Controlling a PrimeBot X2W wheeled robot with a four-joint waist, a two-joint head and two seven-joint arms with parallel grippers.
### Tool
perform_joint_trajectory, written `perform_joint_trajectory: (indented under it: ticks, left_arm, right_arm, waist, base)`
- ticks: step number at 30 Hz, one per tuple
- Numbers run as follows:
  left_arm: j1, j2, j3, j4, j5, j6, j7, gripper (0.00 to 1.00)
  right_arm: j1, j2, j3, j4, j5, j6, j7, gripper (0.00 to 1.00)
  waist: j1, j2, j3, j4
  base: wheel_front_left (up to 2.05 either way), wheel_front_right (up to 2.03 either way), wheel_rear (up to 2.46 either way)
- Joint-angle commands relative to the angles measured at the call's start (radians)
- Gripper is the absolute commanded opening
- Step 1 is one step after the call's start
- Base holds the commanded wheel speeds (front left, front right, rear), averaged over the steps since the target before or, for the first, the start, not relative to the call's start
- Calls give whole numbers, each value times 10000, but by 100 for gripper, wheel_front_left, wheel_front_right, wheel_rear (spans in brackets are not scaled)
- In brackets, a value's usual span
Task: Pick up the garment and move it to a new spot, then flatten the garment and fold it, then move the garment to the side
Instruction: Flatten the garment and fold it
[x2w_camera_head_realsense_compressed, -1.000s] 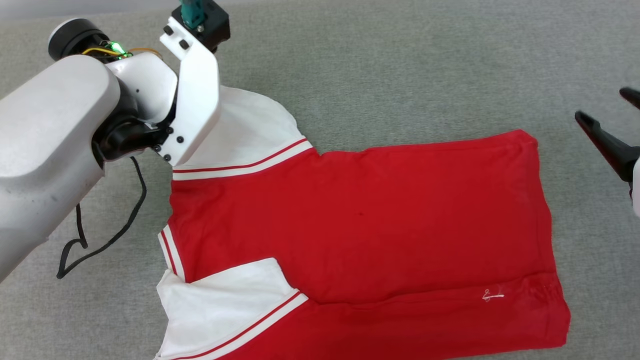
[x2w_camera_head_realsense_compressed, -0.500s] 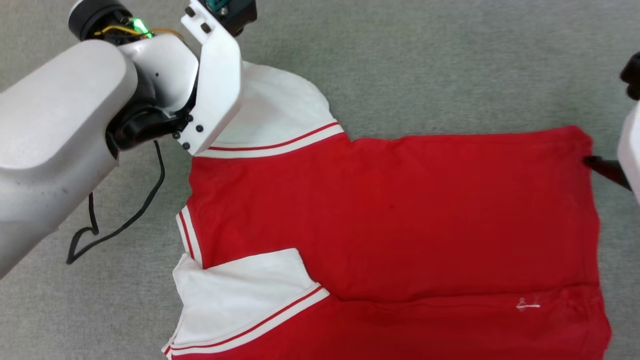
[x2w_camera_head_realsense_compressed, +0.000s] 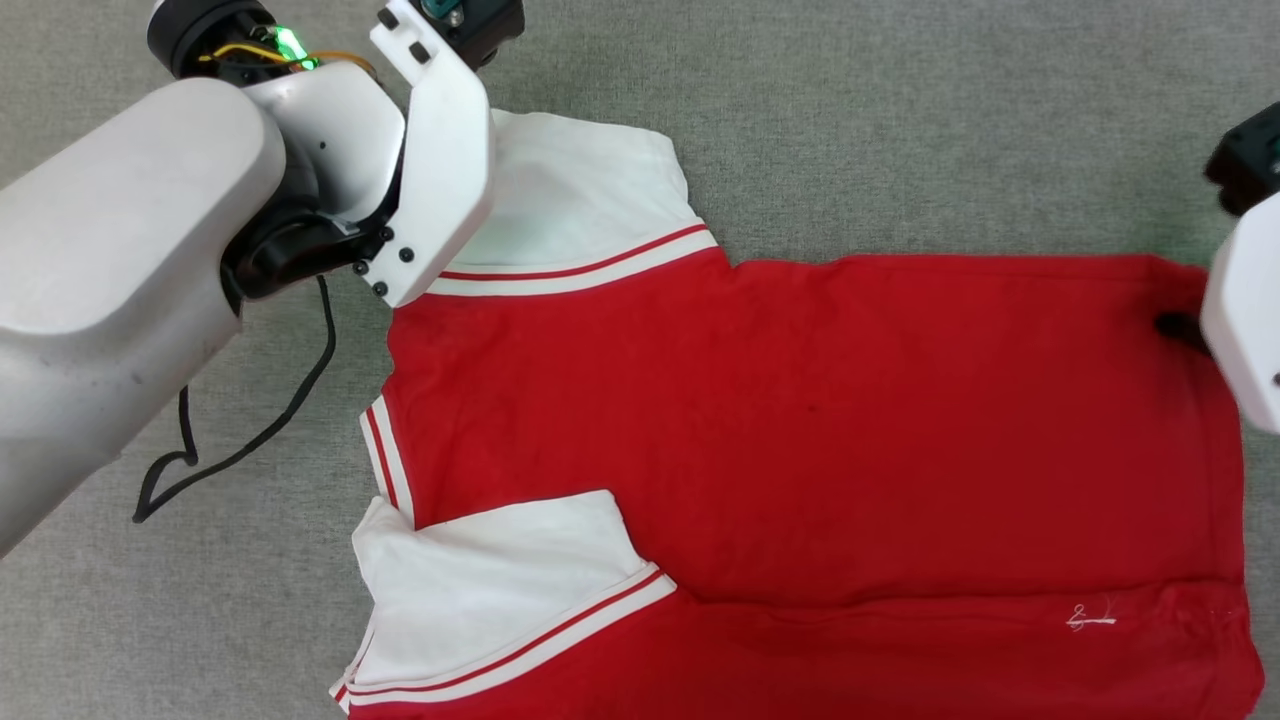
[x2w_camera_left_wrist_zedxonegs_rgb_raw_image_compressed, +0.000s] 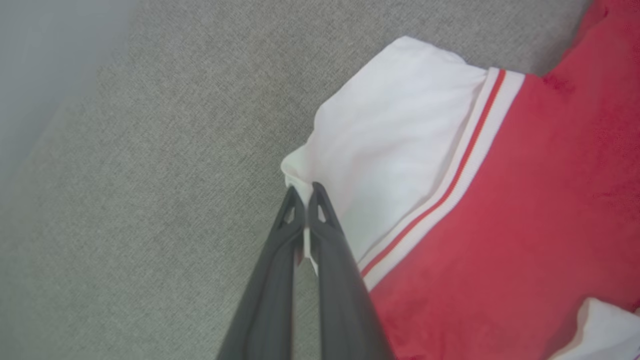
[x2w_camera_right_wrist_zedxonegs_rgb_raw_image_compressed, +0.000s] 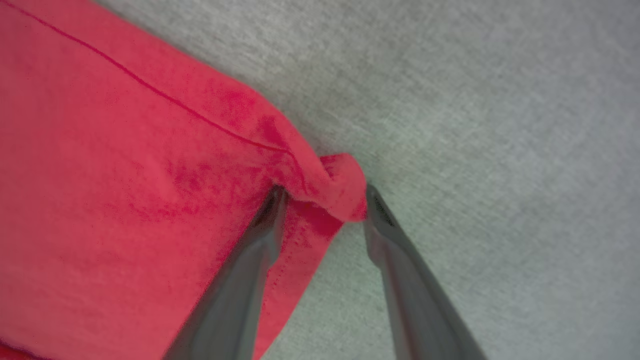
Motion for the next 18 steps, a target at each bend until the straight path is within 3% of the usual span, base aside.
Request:
perform_joint_trajectory:
  ticks: [1,11,18]
  left_arm:
    - [31,36,-61,64,-73,-5,-99,0]
    - [723,303,-248,131,-441,-1,-860,0]
    - [1357,745,-305,-339,-619,6,-1383,0]
  right_arm:
    - [444,344,619,259,6,-5,-207,0]
    - [198,140,714,331,61,-6,-2162,0]
    - [916,42,733,482,280,-6,-3453,0]
  waist:
    - [0,0,-90,-49]
    - [0,0,-1218,-167]
    - [0,0,-2439,-171]
  base:
    - [0,0,0]
    - [0,0,0]
    - [0,0,0]
